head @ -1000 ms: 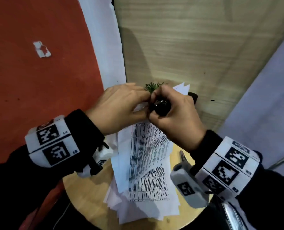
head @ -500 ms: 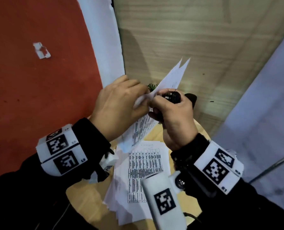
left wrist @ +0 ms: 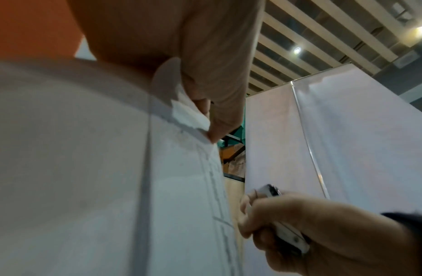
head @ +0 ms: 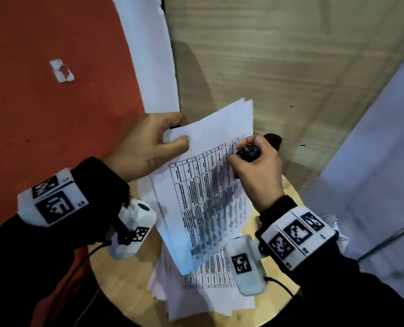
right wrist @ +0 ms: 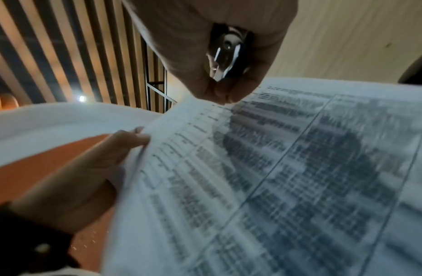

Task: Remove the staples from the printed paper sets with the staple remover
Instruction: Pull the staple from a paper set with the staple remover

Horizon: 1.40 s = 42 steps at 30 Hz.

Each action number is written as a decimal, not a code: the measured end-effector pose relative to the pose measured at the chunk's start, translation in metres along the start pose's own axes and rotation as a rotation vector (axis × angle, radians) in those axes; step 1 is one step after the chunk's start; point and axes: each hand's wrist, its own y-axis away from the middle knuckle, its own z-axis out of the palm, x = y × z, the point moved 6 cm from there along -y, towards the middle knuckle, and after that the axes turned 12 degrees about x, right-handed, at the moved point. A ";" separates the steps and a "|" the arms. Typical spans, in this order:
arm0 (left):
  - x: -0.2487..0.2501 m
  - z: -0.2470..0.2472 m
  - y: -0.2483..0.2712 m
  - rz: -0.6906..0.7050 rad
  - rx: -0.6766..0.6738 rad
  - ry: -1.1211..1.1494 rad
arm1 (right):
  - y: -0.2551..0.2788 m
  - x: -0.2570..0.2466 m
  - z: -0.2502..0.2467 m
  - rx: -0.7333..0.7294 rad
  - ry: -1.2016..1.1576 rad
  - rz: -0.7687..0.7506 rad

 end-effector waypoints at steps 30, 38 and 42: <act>-0.002 -0.004 -0.026 0.075 -0.054 -0.148 | -0.016 -0.042 -0.007 0.036 -0.075 -0.385; -0.010 -0.003 -0.023 -0.052 -0.103 -0.094 | 0.030 0.016 0.019 -0.465 -0.086 0.107; -0.008 -0.003 -0.024 -0.068 -0.095 -0.050 | 0.012 -0.037 0.007 -0.286 0.166 -0.430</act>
